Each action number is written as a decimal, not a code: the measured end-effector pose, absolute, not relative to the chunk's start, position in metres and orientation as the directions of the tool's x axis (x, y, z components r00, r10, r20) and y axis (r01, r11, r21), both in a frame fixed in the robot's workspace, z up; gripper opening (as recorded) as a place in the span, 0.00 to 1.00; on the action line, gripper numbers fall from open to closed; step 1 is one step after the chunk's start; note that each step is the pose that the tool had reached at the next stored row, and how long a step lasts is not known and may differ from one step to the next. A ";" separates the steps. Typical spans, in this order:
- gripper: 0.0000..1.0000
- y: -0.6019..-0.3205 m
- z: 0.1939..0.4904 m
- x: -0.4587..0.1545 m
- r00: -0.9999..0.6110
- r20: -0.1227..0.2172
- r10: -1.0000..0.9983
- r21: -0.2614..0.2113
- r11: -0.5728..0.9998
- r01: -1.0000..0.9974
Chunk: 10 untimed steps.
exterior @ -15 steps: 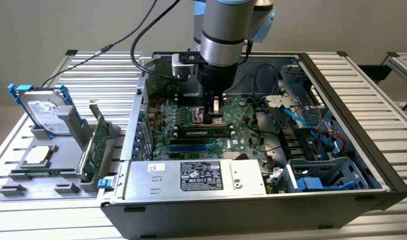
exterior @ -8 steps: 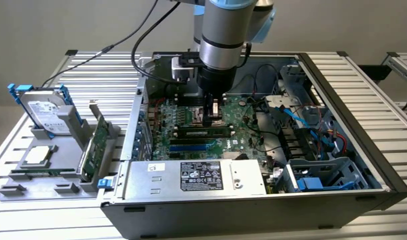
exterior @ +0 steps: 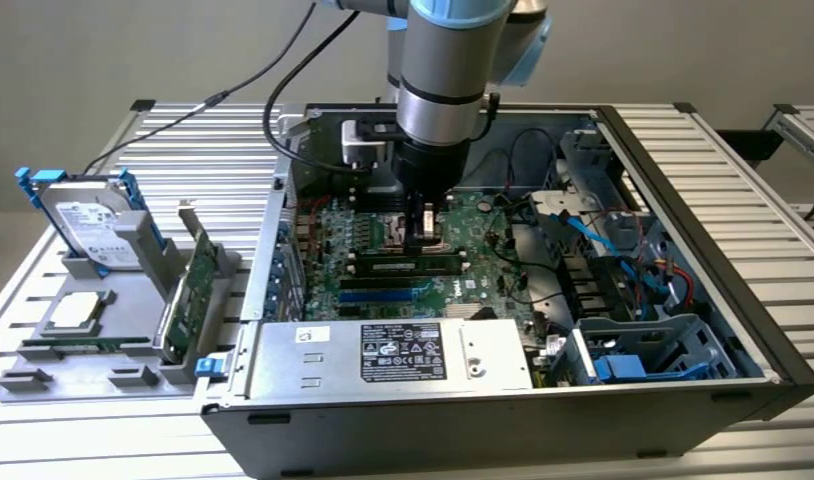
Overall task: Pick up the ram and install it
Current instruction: 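Press down the ram until it locks into place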
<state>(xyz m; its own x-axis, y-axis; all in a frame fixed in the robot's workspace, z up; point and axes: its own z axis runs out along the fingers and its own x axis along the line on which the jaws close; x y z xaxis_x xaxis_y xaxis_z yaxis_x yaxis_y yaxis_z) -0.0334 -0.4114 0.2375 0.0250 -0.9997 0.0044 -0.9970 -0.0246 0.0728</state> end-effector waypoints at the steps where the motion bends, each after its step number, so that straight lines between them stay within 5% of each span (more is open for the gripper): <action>1: 0.11 -0.411 0.237 -0.034 0.025 0.004 -1.000 0.073 -0.024 -0.997; 10: 0.11 -0.411 0.230 -0.034 0.025 0.004 -1.000 0.073 -0.025 -0.997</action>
<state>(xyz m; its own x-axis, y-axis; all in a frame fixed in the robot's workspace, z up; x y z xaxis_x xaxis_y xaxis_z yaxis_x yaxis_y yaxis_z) -0.0337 -0.4115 0.2297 0.0249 -0.9997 0.0044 -0.9970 -0.0245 0.0728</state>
